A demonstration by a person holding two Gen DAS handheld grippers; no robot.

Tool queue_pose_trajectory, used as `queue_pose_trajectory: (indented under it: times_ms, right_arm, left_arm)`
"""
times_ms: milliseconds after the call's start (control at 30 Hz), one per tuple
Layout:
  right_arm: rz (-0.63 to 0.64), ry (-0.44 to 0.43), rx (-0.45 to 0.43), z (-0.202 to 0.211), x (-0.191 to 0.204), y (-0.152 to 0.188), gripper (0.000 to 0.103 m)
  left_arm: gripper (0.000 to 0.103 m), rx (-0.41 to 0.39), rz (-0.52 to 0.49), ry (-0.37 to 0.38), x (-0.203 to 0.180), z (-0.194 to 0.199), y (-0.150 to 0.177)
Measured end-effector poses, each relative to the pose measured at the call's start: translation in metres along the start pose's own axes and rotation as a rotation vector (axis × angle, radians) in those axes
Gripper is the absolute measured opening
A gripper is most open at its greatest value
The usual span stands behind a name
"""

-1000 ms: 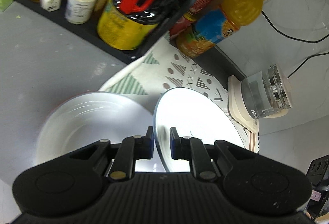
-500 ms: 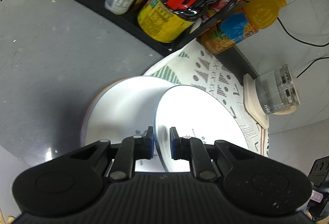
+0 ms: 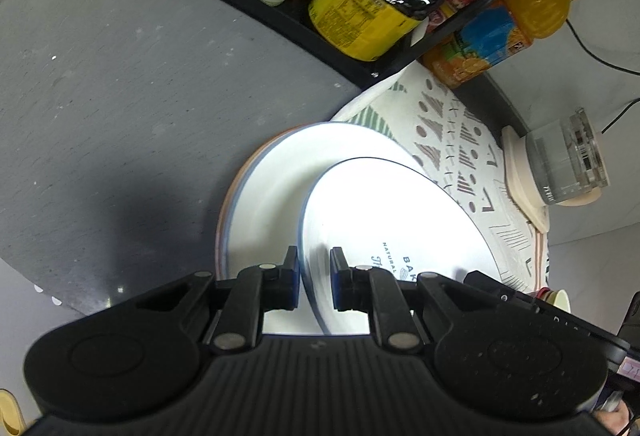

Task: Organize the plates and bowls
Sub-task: 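Carry the 'BAKERY' plate with both grippers onto the 'Sweet' plate, then open both grippers to release the 'BAKERY' plate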

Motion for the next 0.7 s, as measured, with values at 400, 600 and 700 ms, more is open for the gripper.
queue_pose_trajectory:
  times_ms: [400,600,700]
  right_arm:
    - [0.003,0.015,0.031,-0.014,-0.002,0.006,0.010]
    - [-0.032,0.017,0.049,-0.022,-0.006,0.009,0.009]
    - [-0.060,0.020,0.040,-0.026,-0.007,0.006,0.009]
  left_arm:
    - [0.013,0.008,-0.017,-0.034,0.005,-0.013,0.003]
    - [0.013,0.013,-0.030,-0.064,0.004,-0.019,0.003]
    - [0.013,0.003,-0.018,-0.065,0.007,-0.020,0.002]
Point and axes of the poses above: each gripper's, at about its wrist camera, not at the fingertips, and z roughly against the way its jaws point, x to its left, y to its underside, the point moved 2 cm from there along -z, roughly the way its jaws point, and after that the axes turned 12 degrees about -y, right-handed, at the moved point
